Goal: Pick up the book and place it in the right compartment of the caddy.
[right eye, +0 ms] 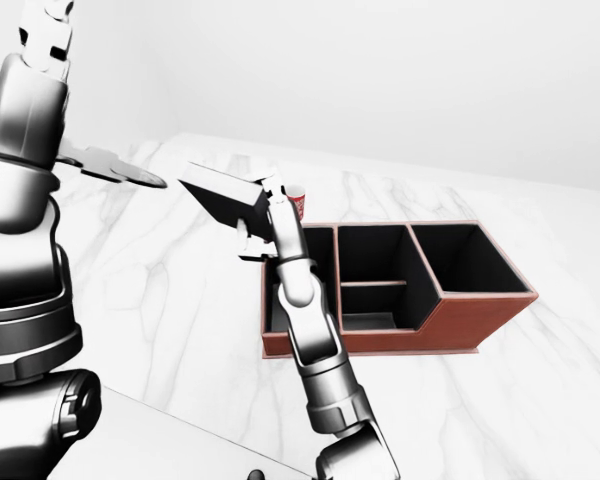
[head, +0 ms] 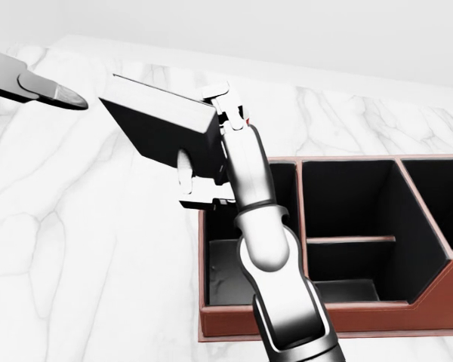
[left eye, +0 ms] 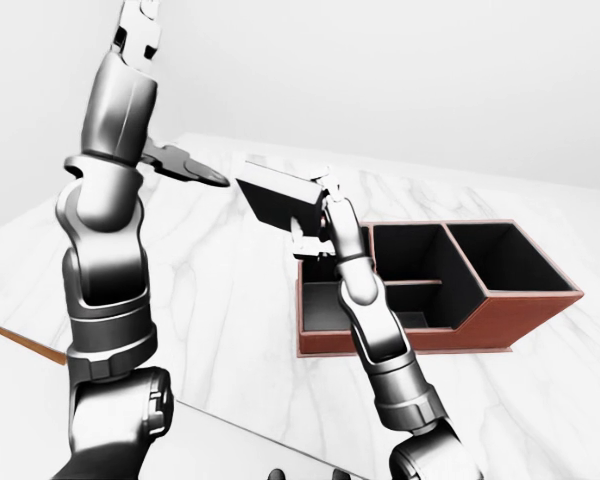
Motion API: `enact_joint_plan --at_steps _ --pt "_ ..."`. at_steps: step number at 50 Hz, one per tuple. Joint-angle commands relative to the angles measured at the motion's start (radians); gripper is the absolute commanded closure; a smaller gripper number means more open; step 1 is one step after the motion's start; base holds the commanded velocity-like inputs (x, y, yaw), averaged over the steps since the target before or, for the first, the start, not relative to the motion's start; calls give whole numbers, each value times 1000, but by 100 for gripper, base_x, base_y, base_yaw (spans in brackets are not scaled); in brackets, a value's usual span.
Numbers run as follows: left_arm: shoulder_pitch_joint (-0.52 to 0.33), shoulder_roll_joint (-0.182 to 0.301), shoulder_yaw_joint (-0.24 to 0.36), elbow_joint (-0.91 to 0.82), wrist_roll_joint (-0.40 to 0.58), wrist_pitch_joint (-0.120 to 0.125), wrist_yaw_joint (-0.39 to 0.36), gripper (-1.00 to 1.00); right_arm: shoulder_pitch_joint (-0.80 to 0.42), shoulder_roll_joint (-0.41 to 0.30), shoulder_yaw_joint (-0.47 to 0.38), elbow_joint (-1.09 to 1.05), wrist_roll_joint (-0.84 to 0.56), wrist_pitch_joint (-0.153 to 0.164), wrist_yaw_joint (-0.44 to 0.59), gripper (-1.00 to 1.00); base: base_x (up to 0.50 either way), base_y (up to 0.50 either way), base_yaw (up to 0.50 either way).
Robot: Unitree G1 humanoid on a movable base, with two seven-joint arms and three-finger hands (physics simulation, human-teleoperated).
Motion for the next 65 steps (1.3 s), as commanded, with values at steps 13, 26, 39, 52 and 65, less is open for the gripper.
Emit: enact_joint_plan --at_steps 13,26,39,52,65 --pt "-1 79 89 -14 -710 0 334 -100 -50 -29 -43 -6 94 0 -30 100 0 0 0" --pt "181 38 100 -22 -748 0 367 -100 -151 -87 -98 -25 145 0 -45 100 0 0 0" --pt "208 22 99 -90 -774 0 383 -100 -229 -161 -152 -17 202 0 -66 100 0 0 0" --pt "241 5 99 -104 -771 0 379 -100 -291 -232 -197 22 250 0 -81 100 0 0 0" --pt "254 3 100 -107 -764 0 372 -100 -346 -319 -242 46 291 0 -87 100 0 0 0"
